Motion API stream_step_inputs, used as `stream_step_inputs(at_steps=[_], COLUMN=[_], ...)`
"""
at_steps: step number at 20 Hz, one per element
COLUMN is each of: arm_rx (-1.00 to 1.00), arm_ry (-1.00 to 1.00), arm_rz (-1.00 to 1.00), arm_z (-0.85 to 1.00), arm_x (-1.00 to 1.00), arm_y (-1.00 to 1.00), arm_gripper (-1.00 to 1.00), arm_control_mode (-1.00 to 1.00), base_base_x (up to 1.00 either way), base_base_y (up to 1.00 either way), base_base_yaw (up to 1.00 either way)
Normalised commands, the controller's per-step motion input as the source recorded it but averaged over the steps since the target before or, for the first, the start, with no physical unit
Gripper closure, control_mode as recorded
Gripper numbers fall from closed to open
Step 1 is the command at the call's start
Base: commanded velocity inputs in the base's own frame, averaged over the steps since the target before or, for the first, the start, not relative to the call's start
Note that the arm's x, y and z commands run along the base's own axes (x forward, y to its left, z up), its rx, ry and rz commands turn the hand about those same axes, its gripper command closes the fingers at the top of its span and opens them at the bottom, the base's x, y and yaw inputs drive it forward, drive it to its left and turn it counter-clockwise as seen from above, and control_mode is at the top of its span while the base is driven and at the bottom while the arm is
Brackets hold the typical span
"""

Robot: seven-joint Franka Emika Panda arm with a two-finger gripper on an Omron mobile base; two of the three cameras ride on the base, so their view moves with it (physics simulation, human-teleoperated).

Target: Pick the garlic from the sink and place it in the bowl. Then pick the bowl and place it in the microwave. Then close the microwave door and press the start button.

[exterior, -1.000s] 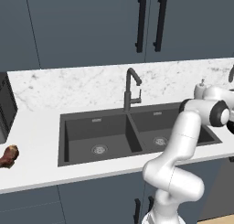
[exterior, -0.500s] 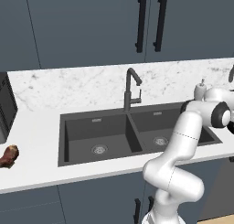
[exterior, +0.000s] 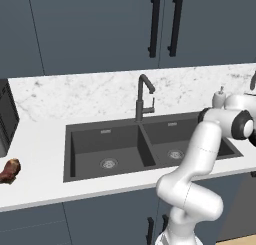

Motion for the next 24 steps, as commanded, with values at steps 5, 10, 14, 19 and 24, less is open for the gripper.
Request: stream_step_inputs(at_steps=[5,10,14,19,24], arm_rx=[-0.15,-0.26,-0.17,-0.03,0.01], arm_ry=[-0.03,0.08,0.15,0.24,0.06], arm_rz=[0.07,0.10,0.06,0.09,0.13], arm_z=[0.51,0.26,0.08,0.00,0.00], arm_x=[-0.06,-0.04,0.01,0.32,0.18], arm_y=[0.42,0.68,0.46,0.07,-0.04], arm_gripper=[-1.00,-1.00,-1.00,-1.00,-1.00], arm_control_mode=[-1.00,-1.00,-1.00,-1.00,-1.00], base_base_x=[0.00,0.00,0.00,0.00,0.00], base_base_y=[0.00,0.00,0.00,0.00,0.00], base_base_yaw=[0.00,0.00,0.00,0.00,0.00])
